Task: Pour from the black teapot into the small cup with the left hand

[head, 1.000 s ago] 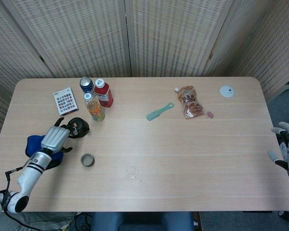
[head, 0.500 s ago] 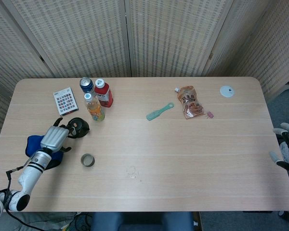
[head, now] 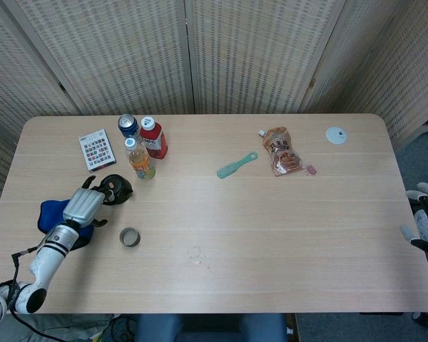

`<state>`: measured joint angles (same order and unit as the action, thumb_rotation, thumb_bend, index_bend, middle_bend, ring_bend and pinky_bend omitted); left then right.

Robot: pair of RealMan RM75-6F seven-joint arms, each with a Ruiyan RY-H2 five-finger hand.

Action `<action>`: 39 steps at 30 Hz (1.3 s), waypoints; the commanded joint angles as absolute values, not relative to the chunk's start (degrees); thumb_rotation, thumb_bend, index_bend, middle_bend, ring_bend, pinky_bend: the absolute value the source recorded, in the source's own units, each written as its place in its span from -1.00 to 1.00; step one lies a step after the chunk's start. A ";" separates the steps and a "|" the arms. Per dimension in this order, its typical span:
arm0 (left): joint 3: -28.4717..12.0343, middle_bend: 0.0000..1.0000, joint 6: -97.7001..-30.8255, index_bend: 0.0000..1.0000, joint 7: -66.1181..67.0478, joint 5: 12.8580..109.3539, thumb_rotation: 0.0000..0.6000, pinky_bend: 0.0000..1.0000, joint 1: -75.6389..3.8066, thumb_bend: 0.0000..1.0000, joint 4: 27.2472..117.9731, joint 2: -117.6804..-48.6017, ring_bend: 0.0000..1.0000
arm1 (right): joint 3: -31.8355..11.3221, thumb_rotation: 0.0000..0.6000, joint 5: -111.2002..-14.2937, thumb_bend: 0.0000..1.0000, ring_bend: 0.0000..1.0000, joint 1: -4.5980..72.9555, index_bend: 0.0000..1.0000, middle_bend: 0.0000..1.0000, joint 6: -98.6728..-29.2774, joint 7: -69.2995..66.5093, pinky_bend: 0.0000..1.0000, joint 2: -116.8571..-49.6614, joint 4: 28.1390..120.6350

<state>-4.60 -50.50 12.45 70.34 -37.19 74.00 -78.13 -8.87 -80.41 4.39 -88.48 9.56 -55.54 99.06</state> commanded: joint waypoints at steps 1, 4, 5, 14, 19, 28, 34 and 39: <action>-4.54 -0.28 -50.36 -0.22 12.70 70.30 1.00 -1.00 -37.26 -0.61 73.95 -78.26 -0.32 | -8.90 1.00 -80.36 -0.69 -0.61 4.35 -0.36 -0.55 -88.60 9.72 -0.65 -55.59 98.91; -4.41 -0.24 -50.09 -0.20 13.10 70.13 1.00 -1.00 -37.32 -0.61 73.80 -78.44 -0.30 | -8.89 1.00 -80.29 -0.69 -0.61 4.32 -0.36 -0.55 -88.58 9.67 -0.65 -55.63 98.86; -4.37 -0.23 -50.05 -0.18 13.20 70.06 1.00 -1.00 -37.31 -0.61 73.73 -78.53 -0.29 | -8.88 1.00 -80.27 -0.69 -0.61 4.31 -0.36 -0.55 -88.57 9.66 -0.65 -55.64 98.83; -4.07 -0.13 -49.58 -0.09 13.83 69.56 1.00 -1.00 -37.23 -0.61 73.12 -78.94 -0.21 | -8.86 1.00 -80.08 -0.69 -0.61 4.35 -0.36 -0.55 -88.35 9.67 -0.65 -55.80 98.75; -3.85 -0.09 -48.64 -0.06 14.38 68.77 1.00 -1.00 -37.29 -0.61 72.78 -79.05 -0.18 | -8.85 1.00 -79.93 -0.69 -0.61 4.34 -0.36 -0.55 -88.27 9.74 -0.65 -55.93 98.73; -3.63 -0.05 -47.35 -0.01 15.09 67.80 1.00 -1.00 -37.56 -0.61 72.83 -78.87 -0.17 | -8.83 1.00 -79.81 -0.69 -0.61 4.37 -0.36 -0.55 -88.16 9.93 -0.65 -56.06 98.88; -3.58 0.02 -47.07 0.06 15.08 67.71 1.00 -1.00 -37.67 -0.61 73.02 -78.64 -0.12 | -8.84 1.00 -79.62 -0.69 -0.61 4.31 -0.36 -0.55 -88.16 9.97 -0.65 -56.12 98.94; -3.66 0.16 -46.78 0.19 14.54 67.79 1.00 -1.00 -37.82 -0.61 72.95 -78.42 -0.04 | -8.80 1.00 -79.60 -0.69 -0.61 4.25 -0.36 -0.55 -88.19 10.03 -0.65 -56.08 99.09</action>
<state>-3.64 -46.84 14.63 67.78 -37.79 72.96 -78.47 -8.80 -79.59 4.25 -88.18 10.03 -56.08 99.08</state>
